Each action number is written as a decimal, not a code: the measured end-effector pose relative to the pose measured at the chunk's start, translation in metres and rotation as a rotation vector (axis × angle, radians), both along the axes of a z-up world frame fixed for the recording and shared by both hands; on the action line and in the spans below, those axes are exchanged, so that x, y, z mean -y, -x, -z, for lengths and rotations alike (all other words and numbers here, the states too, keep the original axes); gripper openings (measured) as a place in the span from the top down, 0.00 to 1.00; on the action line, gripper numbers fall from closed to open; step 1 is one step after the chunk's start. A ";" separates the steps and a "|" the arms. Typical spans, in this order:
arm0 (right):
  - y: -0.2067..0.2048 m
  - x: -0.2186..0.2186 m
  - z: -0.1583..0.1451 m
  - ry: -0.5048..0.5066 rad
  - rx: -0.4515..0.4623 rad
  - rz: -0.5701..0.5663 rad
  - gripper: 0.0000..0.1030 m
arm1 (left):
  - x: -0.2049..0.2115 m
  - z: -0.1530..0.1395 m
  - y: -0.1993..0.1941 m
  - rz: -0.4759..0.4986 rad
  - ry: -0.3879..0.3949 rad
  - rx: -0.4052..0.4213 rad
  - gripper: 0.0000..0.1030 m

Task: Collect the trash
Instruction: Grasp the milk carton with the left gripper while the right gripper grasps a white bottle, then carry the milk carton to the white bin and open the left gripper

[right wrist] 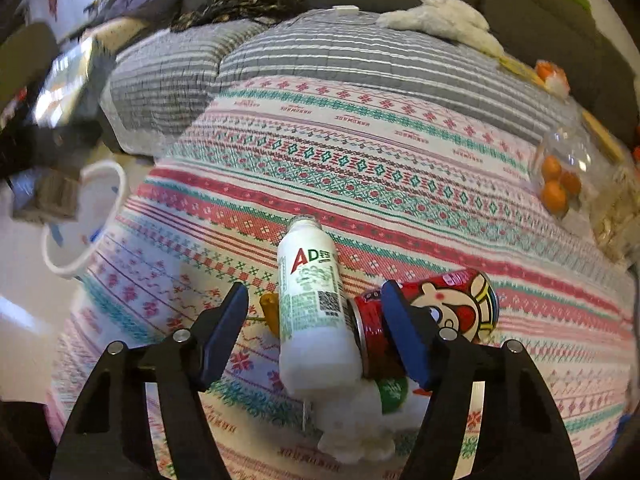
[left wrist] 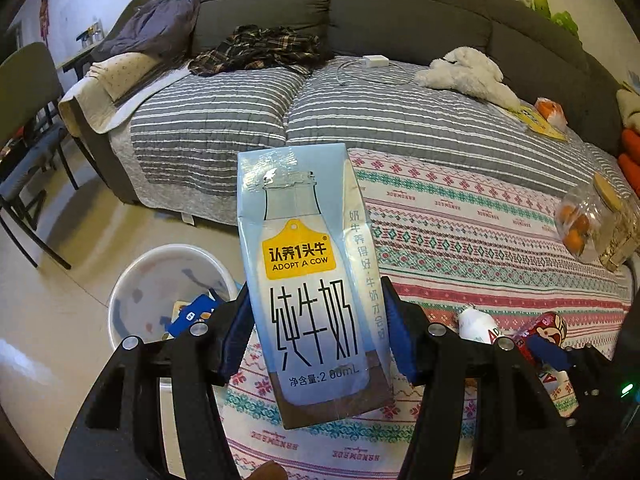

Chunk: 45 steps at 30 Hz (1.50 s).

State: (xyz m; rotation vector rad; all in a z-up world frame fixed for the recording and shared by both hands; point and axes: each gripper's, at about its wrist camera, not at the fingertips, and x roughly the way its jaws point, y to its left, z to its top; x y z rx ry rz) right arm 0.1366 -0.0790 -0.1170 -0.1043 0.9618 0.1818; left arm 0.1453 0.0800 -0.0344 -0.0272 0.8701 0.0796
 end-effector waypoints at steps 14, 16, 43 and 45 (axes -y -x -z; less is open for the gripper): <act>0.001 0.006 -0.026 -0.048 0.141 0.034 0.64 | -0.025 -0.015 0.003 -0.026 0.029 0.038 0.45; 0.002 0.016 -0.038 -0.116 0.180 0.062 0.64 | -0.026 -0.015 0.002 -0.028 0.030 0.037 0.45; 0.013 -0.003 -0.067 -0.255 0.335 0.030 0.64 | -0.065 -0.009 -0.002 -0.130 -0.024 0.007 0.45; 0.013 -0.007 -0.066 -0.258 0.332 0.024 0.64 | -0.073 -0.008 -0.002 -0.148 -0.025 0.002 0.45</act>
